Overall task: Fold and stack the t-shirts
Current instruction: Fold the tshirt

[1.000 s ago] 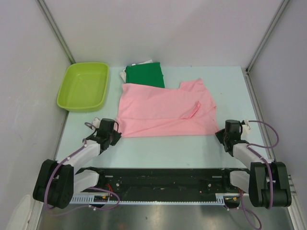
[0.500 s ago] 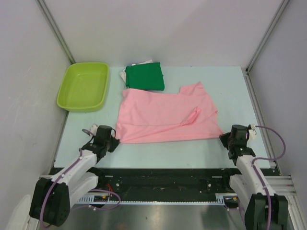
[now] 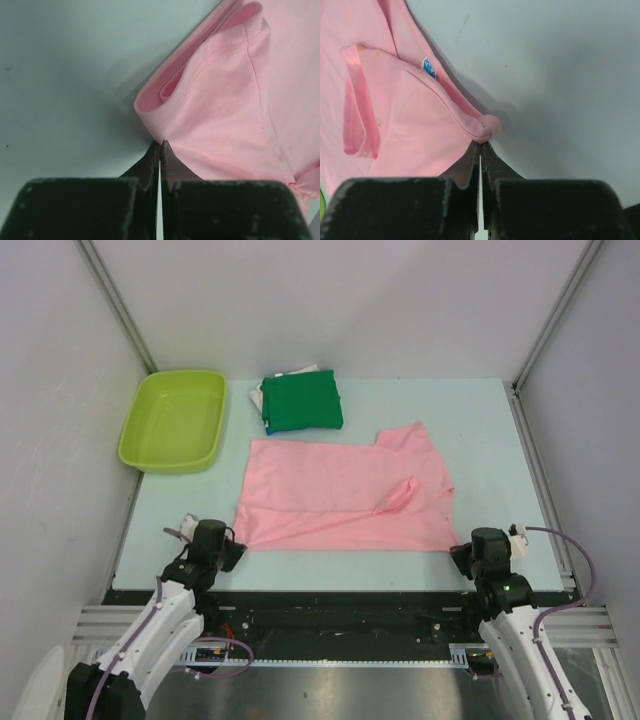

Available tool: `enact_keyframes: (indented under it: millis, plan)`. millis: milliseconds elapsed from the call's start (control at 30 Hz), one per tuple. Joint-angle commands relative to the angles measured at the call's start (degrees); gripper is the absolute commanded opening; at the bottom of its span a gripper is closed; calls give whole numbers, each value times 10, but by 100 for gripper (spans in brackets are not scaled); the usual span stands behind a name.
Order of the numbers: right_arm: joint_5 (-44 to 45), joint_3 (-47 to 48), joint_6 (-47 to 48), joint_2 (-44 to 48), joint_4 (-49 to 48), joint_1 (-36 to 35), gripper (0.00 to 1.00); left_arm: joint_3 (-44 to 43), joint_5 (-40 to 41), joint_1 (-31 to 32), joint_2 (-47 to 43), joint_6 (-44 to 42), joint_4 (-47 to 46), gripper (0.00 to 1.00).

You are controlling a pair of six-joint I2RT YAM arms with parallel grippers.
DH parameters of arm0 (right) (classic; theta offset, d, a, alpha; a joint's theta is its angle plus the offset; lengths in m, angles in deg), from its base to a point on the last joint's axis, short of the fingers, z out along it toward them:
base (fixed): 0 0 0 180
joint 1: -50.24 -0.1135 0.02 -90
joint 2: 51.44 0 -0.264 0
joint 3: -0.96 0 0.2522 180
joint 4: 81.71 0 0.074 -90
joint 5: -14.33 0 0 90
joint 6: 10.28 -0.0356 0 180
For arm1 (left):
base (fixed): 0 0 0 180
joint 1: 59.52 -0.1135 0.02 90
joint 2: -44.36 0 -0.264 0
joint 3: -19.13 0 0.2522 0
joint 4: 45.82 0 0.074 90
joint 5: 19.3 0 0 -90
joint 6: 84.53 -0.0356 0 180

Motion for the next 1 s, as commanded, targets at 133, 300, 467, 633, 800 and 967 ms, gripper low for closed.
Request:
enact_keyframes:
  millis: [133, 300, 467, 633, 800, 967]
  plan:
    - [83, 40, -74, 24, 124, -77, 0, 24, -7, -7, -91, 7, 111, 0]
    - [102, 54, -110, 18, 150, -106, 0, 14, -17, -7, -113, 6, 136, 0]
    - [120, 78, -97, -4, 141, -124, 54, 1, -36, -7, -98, -8, 126, 41]
    - [121, 123, -69, -57, 116, -131, 81, -34, -86, -7, -82, -13, 140, 88]
    - [98, 175, -26, -166, 32, -156, 89, -103, -85, -7, -68, -33, 123, 100]
    - [32, 229, 43, -351, -148, -162, 88, -164, -66, -6, 50, -55, 61, 100]
